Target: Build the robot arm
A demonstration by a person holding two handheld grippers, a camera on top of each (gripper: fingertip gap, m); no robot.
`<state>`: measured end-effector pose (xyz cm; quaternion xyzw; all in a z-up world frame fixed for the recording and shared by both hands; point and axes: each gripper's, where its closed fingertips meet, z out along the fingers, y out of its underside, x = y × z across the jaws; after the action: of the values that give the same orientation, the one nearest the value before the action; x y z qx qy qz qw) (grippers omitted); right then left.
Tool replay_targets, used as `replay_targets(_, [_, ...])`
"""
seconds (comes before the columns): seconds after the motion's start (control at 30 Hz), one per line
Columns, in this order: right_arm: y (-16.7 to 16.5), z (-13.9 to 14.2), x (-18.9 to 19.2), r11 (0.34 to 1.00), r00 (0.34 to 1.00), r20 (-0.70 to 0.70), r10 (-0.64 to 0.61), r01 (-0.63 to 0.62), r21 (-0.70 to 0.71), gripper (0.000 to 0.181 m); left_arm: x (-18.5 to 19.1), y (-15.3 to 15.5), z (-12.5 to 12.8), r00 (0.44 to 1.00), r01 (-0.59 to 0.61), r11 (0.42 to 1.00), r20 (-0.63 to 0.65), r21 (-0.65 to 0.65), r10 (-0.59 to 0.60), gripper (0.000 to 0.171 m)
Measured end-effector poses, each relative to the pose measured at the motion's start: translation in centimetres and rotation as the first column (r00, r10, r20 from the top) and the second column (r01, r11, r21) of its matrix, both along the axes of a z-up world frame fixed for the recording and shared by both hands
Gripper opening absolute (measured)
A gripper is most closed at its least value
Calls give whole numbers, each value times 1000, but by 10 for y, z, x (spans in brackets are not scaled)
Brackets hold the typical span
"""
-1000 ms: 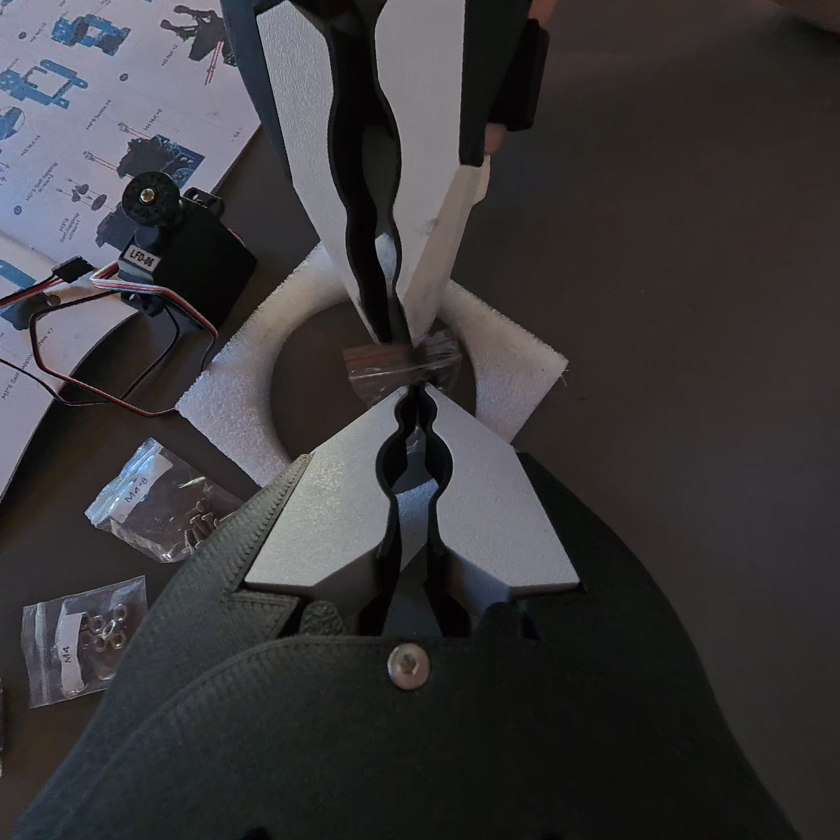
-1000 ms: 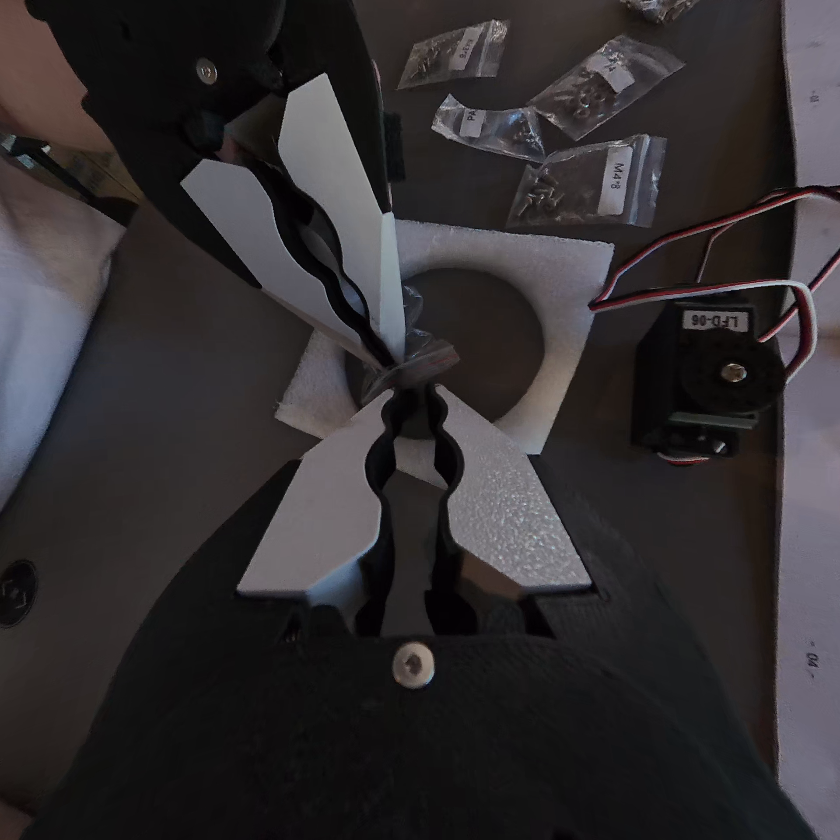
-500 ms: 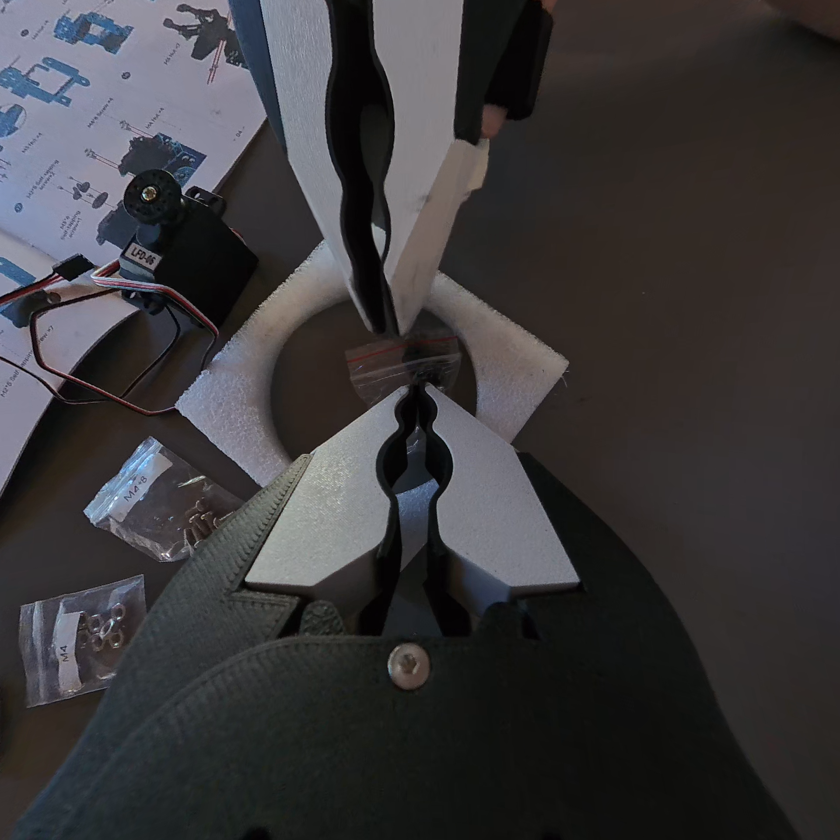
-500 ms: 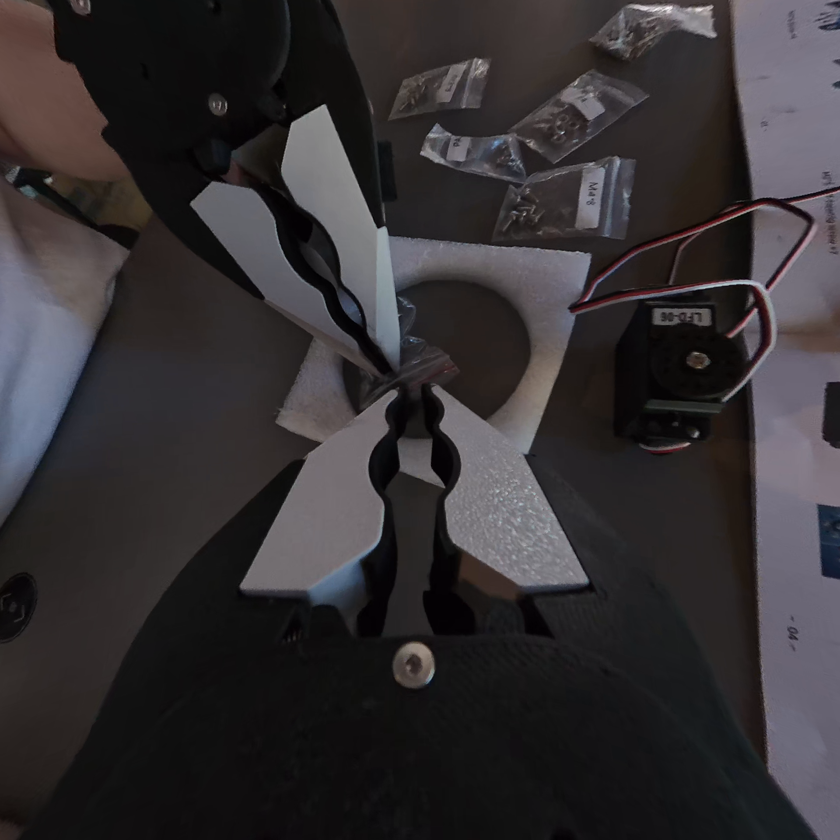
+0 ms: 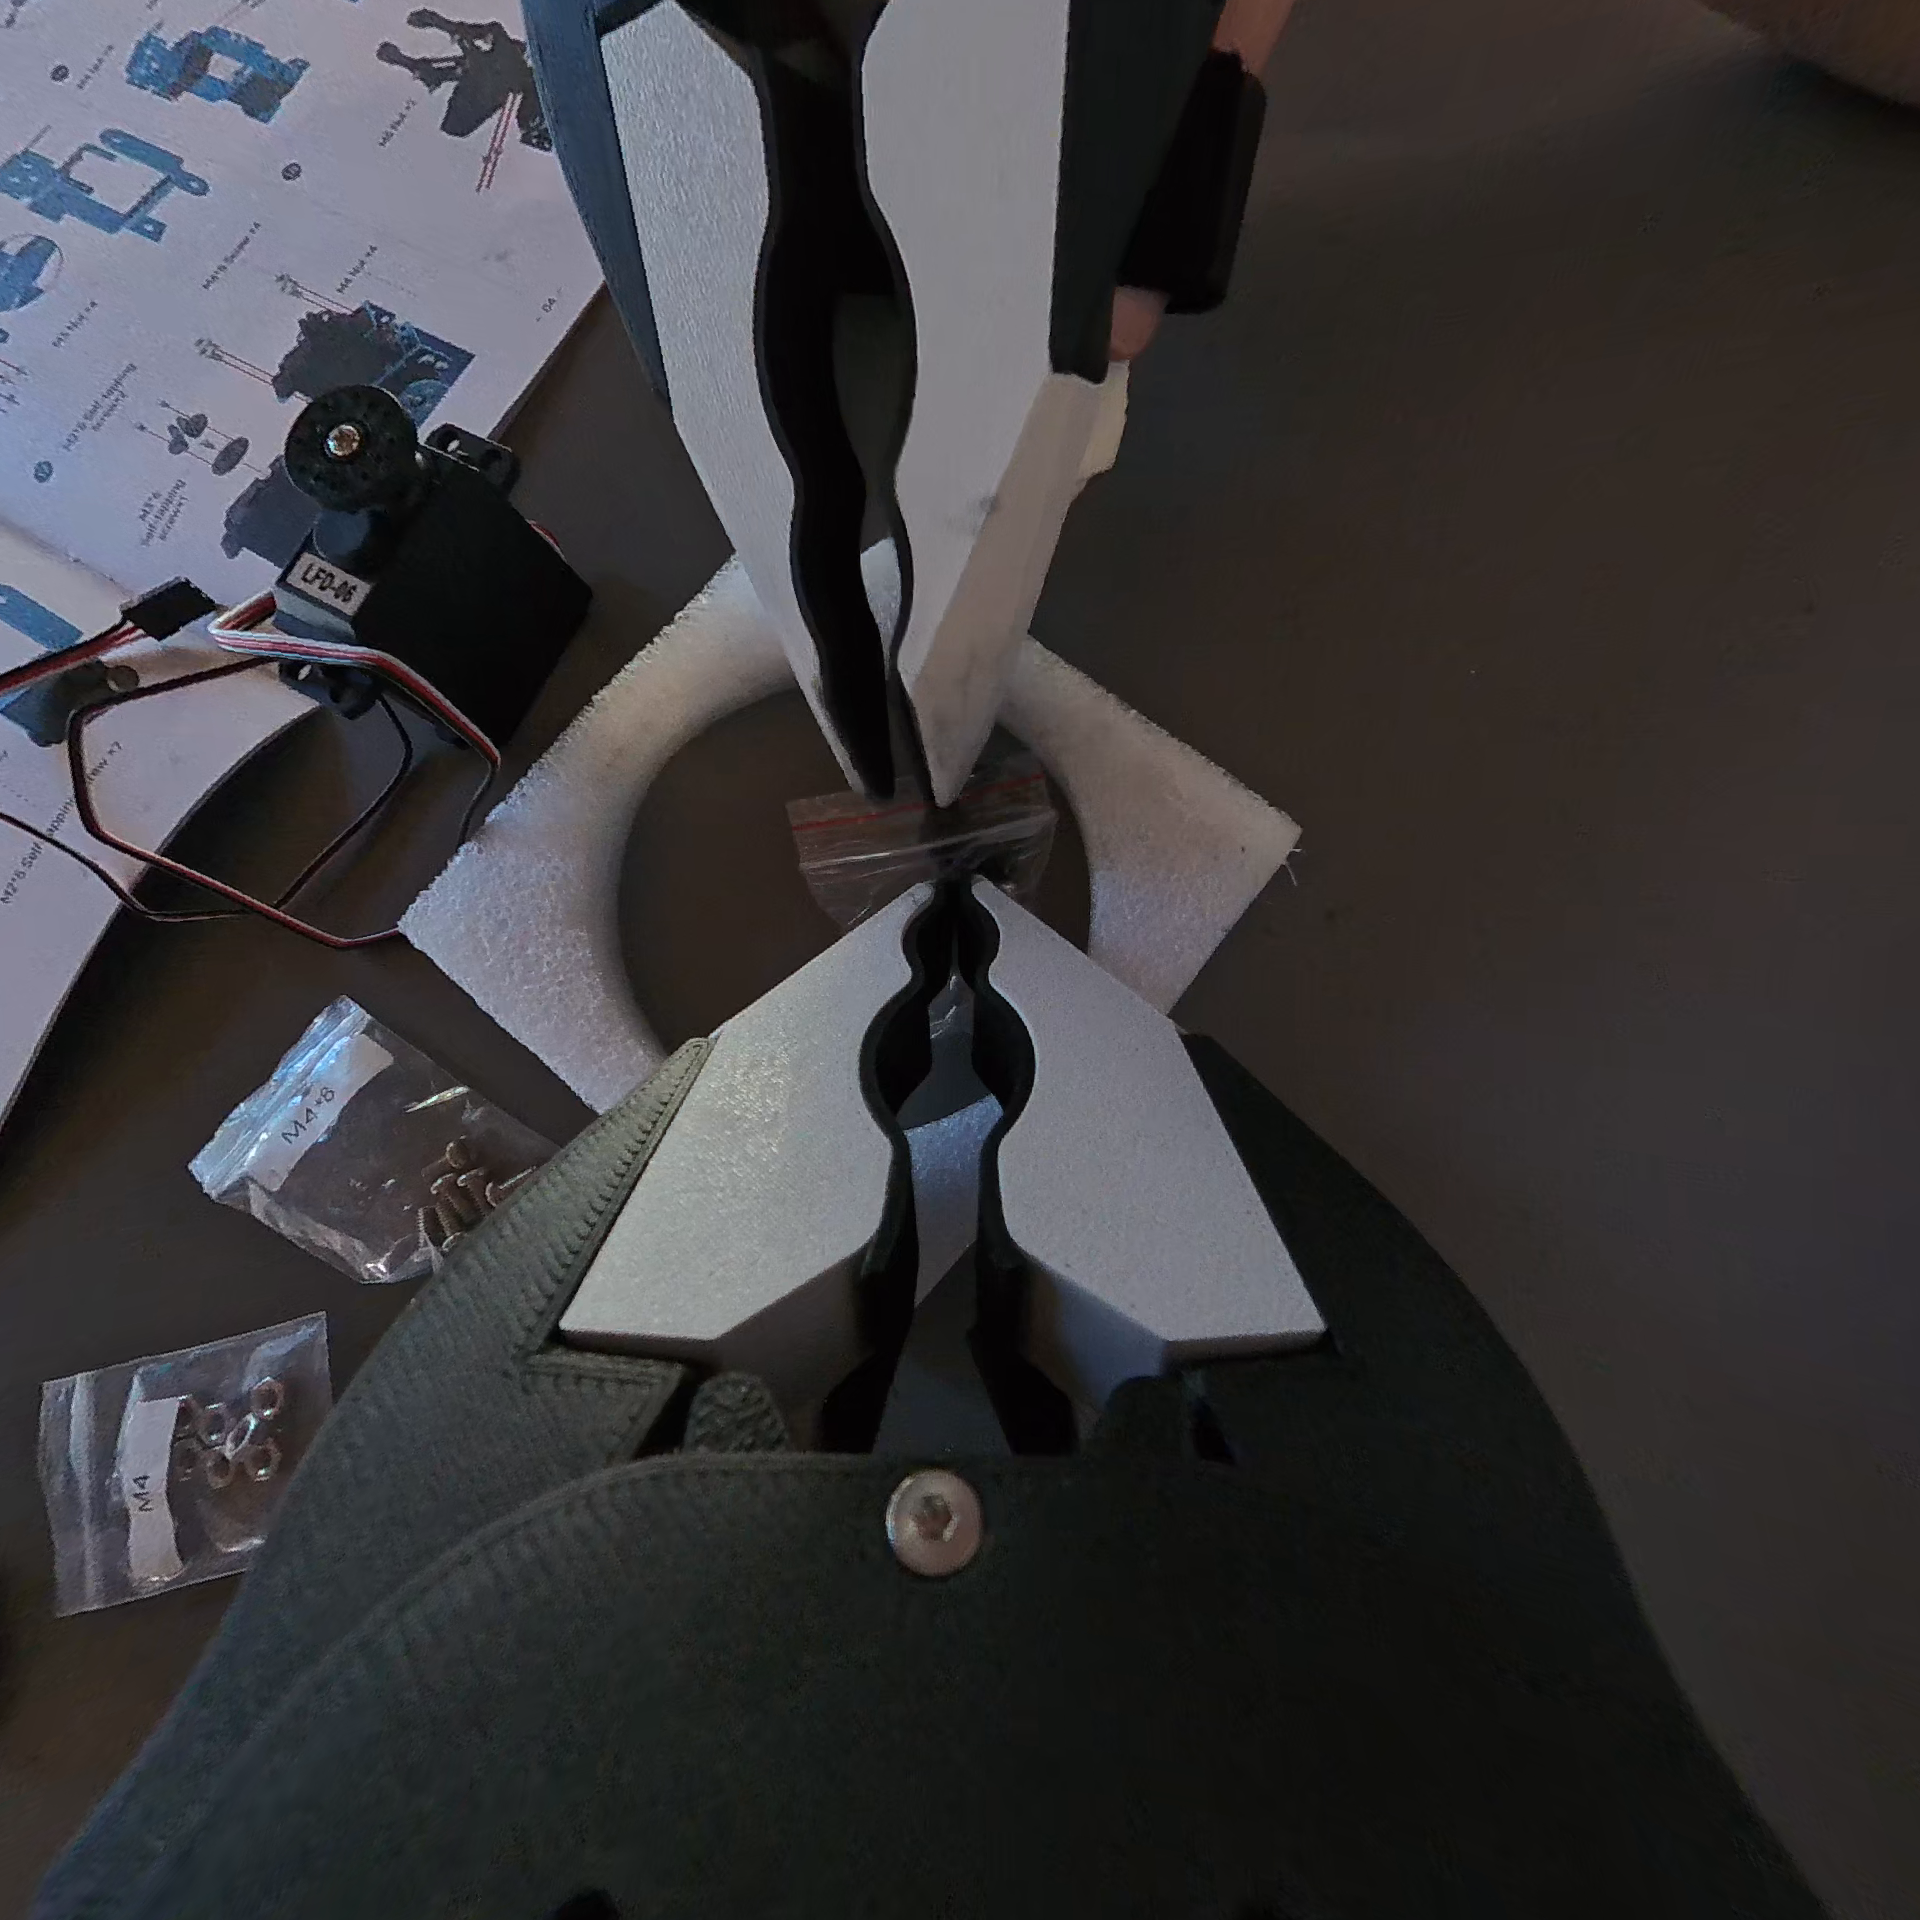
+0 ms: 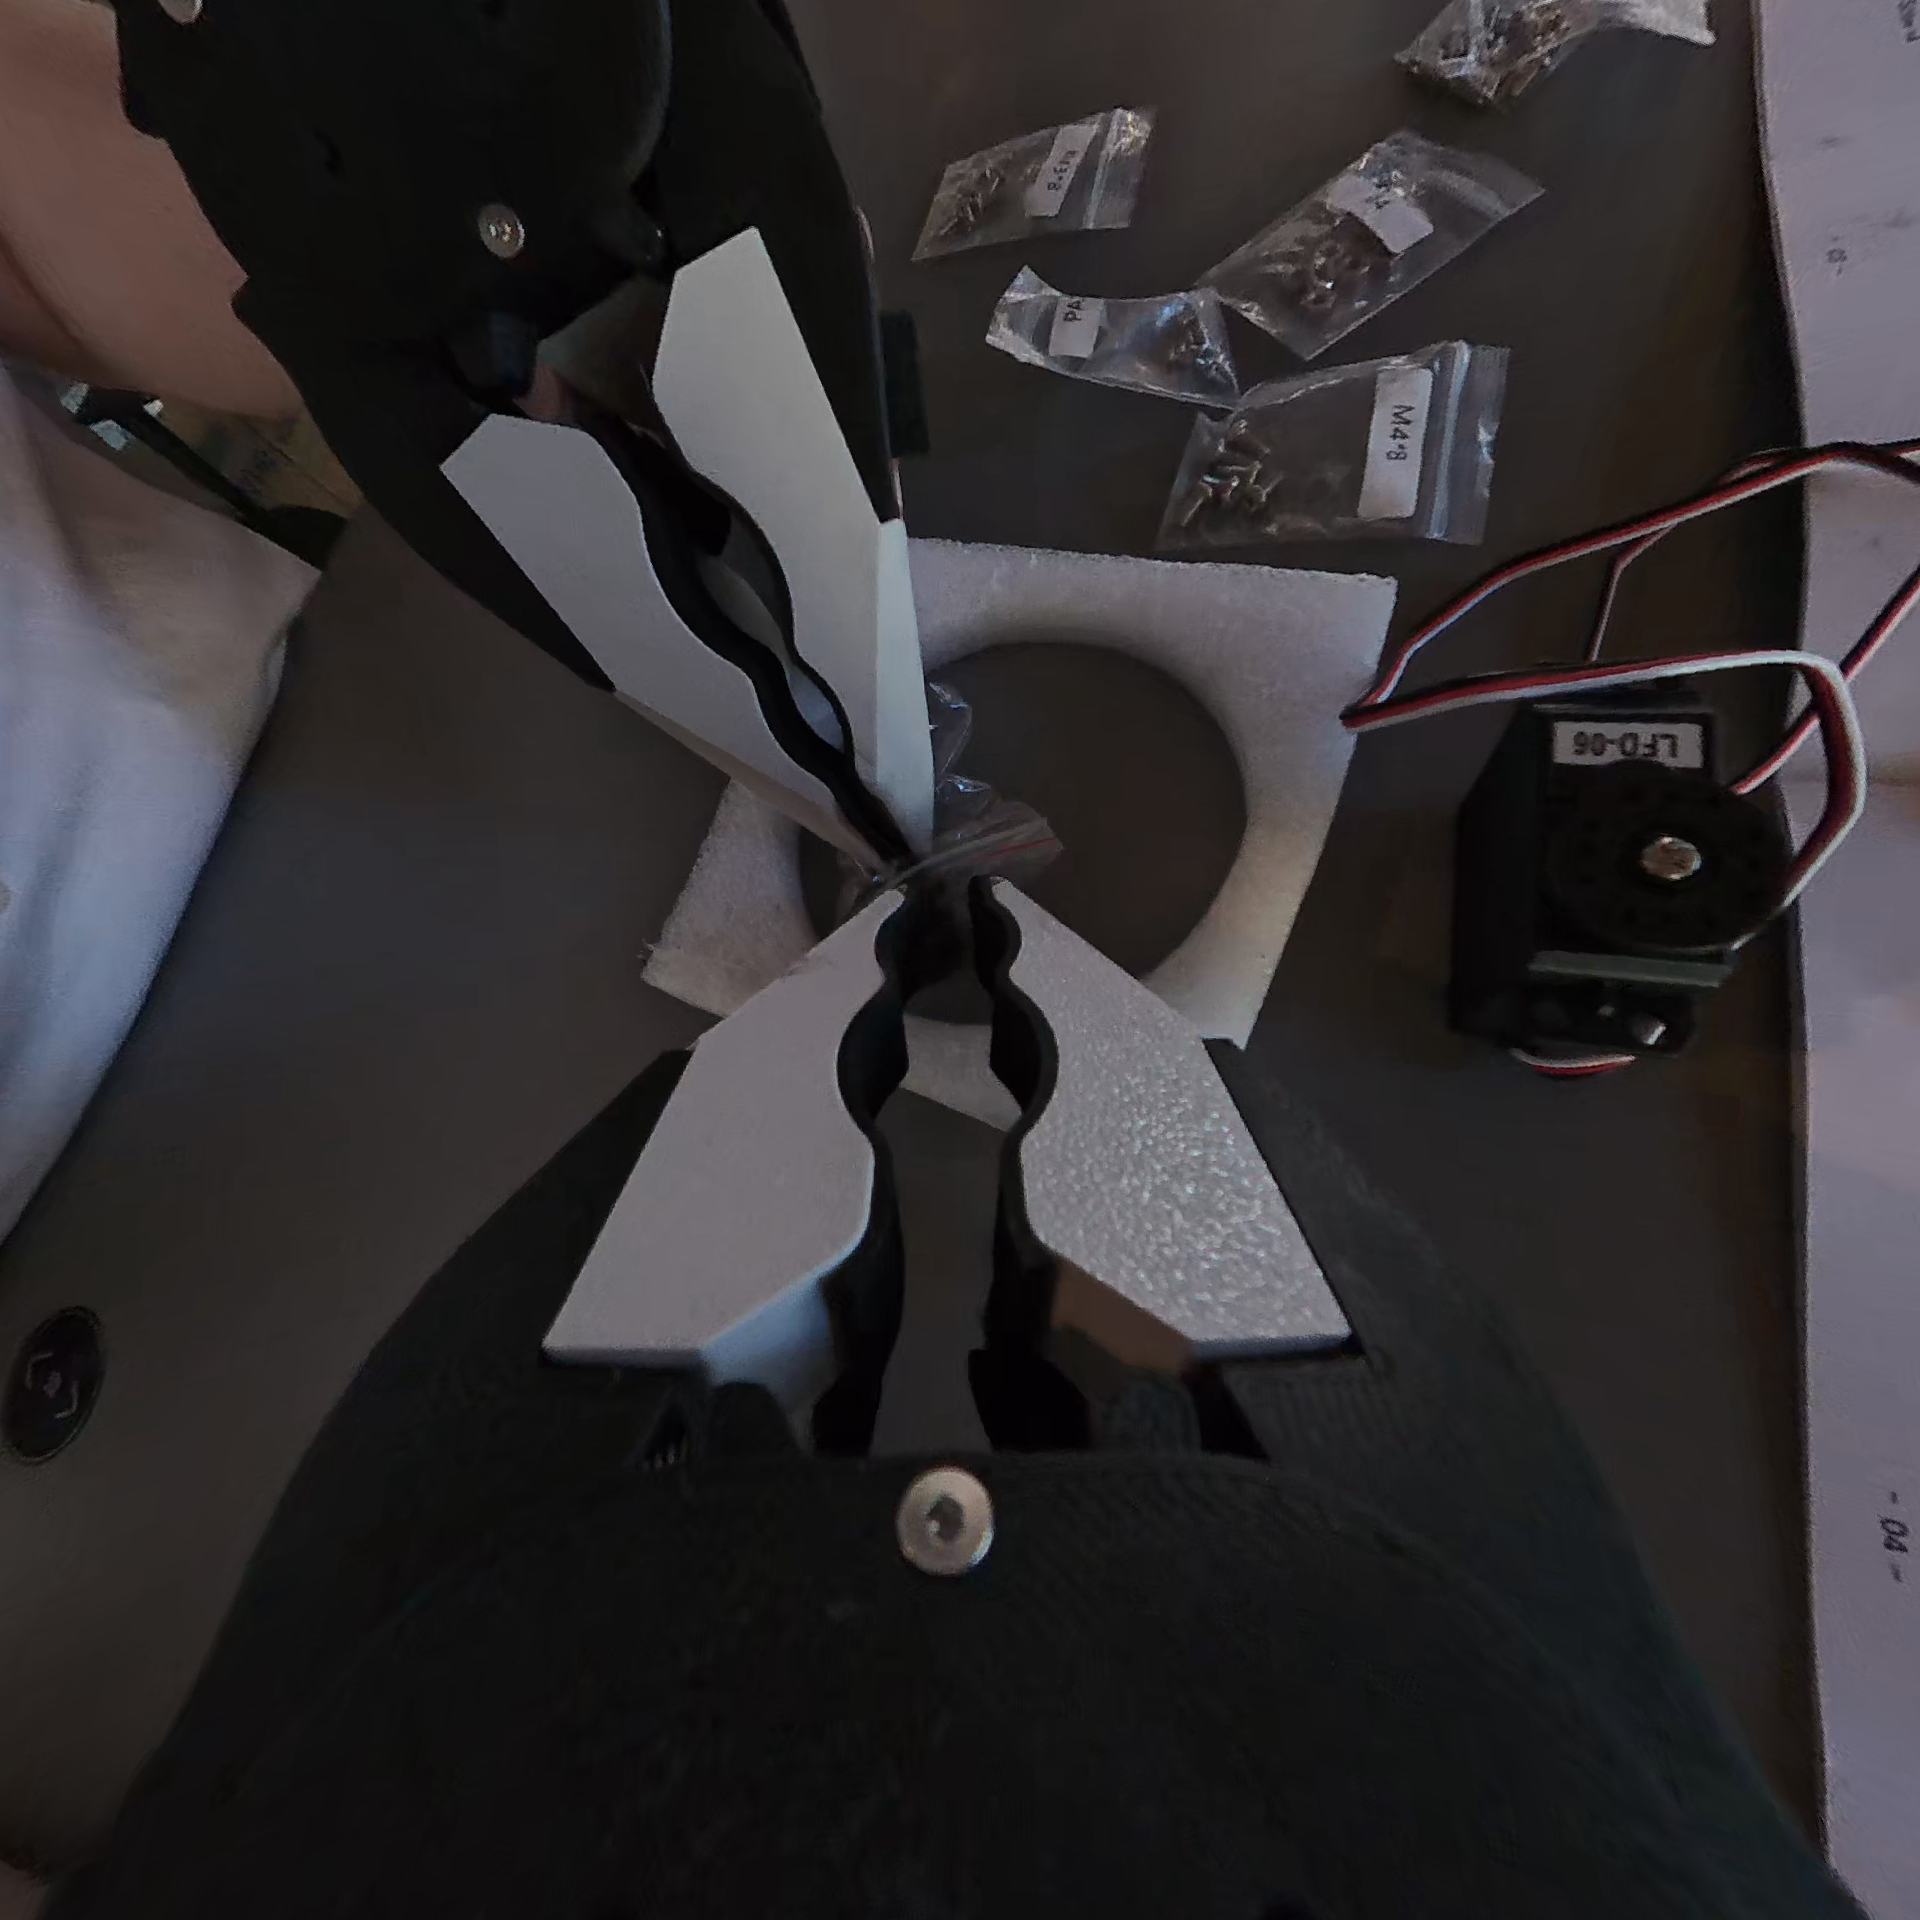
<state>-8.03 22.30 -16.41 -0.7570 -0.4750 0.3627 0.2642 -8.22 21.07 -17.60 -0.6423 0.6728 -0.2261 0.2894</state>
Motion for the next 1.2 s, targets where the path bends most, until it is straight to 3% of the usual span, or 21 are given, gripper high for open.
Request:
replay_targets(0.37, [-9,5,-3,993,993,-20,118,-117,30,13,0,0,0,1000,0,1000,1,-2,0,0])
replay_targets(0.8, [-14,-5,-9,959,956,84,280,-283,26,26,0,0,0,1000,1,1000,6,4,-1,0])
replay_targets(1.2, [-25,-2,2,959,956,80,283,-280,-38,8,0,0,0,1000,-3,1000,7,3,3,0])
